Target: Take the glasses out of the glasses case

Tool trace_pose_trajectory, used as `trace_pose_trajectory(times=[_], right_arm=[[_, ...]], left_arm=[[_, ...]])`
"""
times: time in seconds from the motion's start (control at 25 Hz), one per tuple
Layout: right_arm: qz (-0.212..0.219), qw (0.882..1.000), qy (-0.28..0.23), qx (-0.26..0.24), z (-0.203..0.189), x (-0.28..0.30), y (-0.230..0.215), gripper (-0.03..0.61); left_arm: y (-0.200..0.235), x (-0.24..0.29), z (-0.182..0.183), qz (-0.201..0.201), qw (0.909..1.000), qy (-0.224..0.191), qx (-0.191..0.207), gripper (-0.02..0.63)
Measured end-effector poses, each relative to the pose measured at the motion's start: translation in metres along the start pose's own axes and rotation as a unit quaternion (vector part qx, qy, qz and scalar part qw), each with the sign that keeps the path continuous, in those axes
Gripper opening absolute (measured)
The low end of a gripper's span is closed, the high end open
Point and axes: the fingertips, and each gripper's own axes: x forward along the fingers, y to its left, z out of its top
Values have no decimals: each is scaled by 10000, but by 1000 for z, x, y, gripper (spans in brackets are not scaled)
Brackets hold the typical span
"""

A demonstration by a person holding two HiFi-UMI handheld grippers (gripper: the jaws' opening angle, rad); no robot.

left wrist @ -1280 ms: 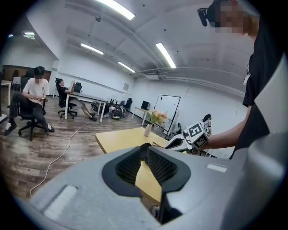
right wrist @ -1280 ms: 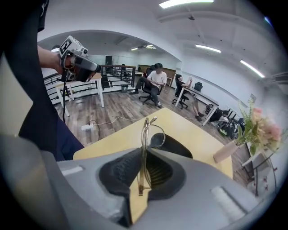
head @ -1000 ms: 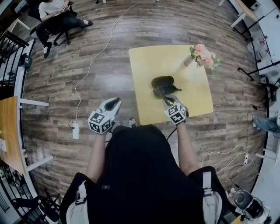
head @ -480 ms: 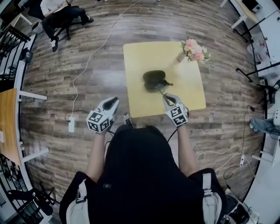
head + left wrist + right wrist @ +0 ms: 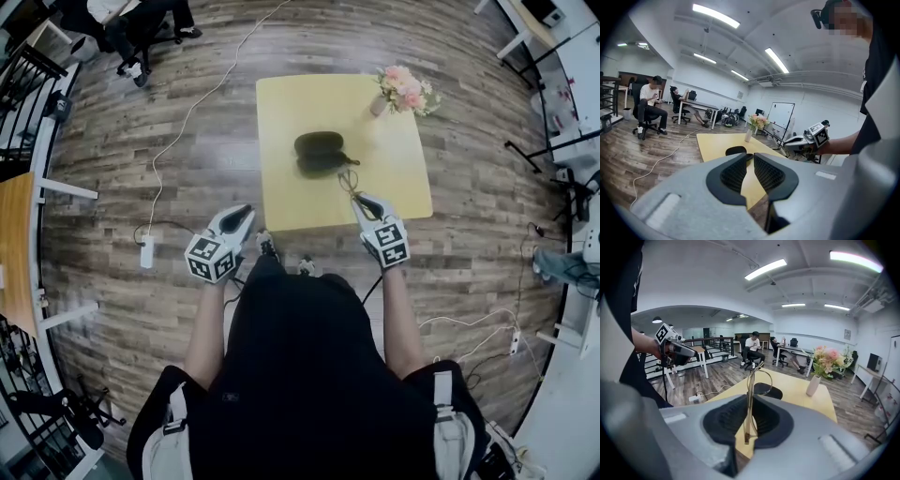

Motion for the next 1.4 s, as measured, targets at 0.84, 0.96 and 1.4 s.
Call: trace_pose_trajectory(times=[0.84,0.96,1.4], right_arm=[[176,9997,-115,-114,-23,-30,24,34],[178,9997,-124,-133,-24,-32,26,34],[172,9996,-135,-157,-19,-31,28,34]], left_arm=[[-39,-29,-26,174,9998,-17,-18,58],[-41,-32,-29,188,9998,-43,-21,58],[-42,-34,-30,189,9998,-102,-56,58]])
